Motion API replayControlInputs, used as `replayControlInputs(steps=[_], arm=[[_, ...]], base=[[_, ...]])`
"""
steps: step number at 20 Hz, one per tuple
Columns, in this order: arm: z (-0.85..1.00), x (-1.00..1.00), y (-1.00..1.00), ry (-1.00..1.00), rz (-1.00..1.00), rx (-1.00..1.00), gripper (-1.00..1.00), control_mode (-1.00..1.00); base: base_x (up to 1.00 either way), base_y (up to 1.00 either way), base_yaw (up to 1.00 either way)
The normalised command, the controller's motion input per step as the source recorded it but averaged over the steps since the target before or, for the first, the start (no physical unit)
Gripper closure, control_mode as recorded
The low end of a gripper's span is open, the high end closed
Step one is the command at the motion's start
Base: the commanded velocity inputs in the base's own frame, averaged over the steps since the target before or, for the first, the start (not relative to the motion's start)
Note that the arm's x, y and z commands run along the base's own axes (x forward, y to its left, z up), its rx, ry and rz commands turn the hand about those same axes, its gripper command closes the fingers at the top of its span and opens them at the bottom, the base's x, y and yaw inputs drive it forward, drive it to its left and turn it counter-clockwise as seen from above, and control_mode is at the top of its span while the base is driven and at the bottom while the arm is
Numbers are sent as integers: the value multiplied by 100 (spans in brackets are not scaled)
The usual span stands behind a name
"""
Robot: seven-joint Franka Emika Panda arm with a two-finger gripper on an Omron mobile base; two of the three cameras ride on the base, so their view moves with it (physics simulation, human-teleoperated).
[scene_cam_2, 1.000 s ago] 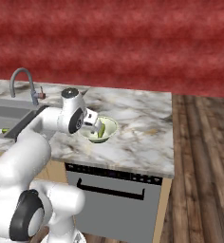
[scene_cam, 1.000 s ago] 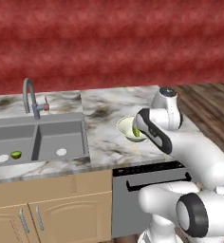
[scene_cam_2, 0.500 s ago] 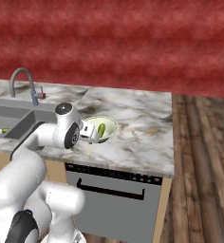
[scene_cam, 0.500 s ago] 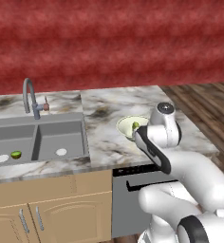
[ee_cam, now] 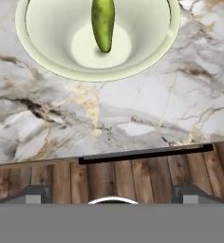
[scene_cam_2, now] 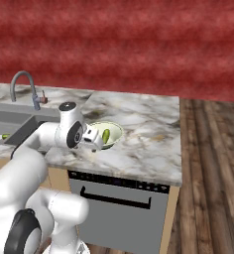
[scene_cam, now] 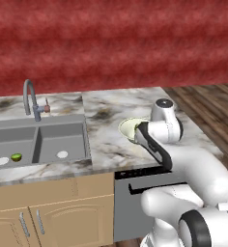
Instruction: Pick the mangos from the cabinet and place them in one bowl. Pick the kiwi from the sink and place it in the other bowl.
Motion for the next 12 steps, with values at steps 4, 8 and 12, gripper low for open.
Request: replayControlInputs(steps=[4, 8, 12], arm=[[13, -10, 12, 14, -2, -5, -100, -100], [0, 0, 0, 0, 0, 0, -100, 100], [0, 0, 0, 0, 0, 0, -100, 100]], base=[[0, 0, 0], [0, 0, 0], [-18, -12, -1]])
